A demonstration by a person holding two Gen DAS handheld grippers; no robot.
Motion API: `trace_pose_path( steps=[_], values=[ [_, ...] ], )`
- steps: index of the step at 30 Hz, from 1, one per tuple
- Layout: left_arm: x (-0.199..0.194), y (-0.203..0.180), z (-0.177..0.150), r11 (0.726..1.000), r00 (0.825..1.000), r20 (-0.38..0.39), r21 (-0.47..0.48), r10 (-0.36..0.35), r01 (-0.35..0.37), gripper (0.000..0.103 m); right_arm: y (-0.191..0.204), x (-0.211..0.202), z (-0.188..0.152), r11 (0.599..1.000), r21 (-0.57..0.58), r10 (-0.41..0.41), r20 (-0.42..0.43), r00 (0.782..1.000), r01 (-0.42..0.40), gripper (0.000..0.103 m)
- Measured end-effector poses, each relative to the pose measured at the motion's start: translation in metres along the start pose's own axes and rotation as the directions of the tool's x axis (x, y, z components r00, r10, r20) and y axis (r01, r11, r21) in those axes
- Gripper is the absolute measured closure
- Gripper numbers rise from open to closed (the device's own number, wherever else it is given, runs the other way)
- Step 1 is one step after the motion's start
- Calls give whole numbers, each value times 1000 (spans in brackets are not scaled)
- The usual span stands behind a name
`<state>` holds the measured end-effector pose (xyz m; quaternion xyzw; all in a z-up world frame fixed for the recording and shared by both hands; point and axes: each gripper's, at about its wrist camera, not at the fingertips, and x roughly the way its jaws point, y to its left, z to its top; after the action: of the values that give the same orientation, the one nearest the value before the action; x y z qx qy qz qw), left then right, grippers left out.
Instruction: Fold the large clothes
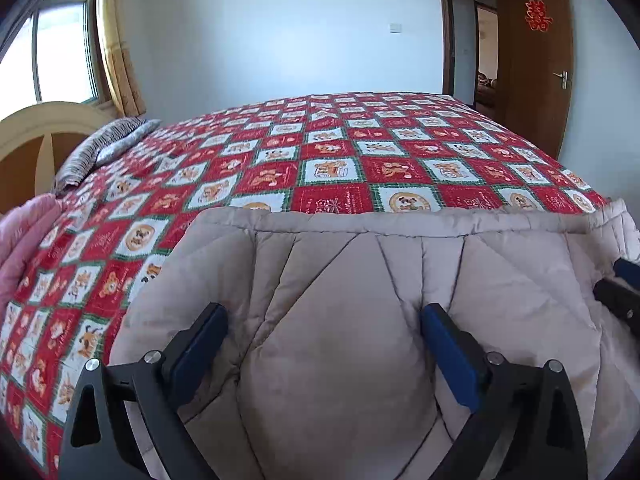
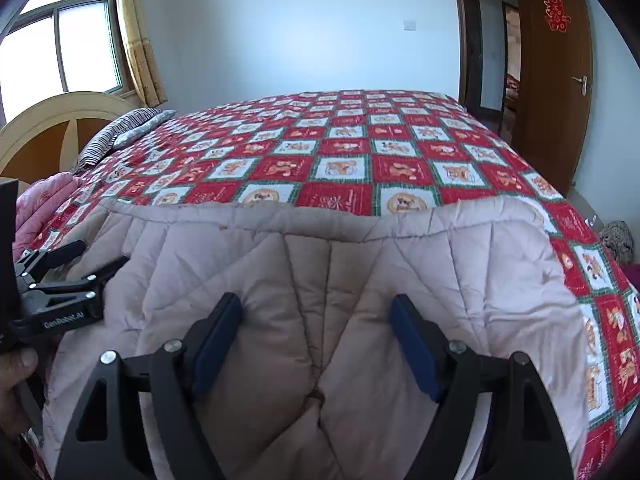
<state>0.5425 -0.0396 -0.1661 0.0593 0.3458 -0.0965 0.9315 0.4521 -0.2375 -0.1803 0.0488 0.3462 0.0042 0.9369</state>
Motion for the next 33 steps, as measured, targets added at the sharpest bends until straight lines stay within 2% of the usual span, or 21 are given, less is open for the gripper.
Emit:
trace_pose_path(
  steps=[4,9,25,31,33],
  values=[
    [12,2,-4,999,999,-15,-24,-34,34,1,-9,8,-7,999,41,18,-9,1000,-18,20],
    [27,-5,-5,999,999,-42,-18,-32,32,1,-8,20,-10,999,45,0,-33,999,1,18],
    [39,-4,-8,999,996,-79,-25,-34,32,1,-3,42,-15,999,19,-41,-94,995,43,13],
    [41,-5,-9,999,996,-87,-21,-28,26,1,3,37,-12,998,-8,-67,-114,991,67,14],
    [41,-5,-10,1000,996,-89,-17,-23,22,1,11,20,-10,995,-26,-96,-81,992,94,14]
  ],
)
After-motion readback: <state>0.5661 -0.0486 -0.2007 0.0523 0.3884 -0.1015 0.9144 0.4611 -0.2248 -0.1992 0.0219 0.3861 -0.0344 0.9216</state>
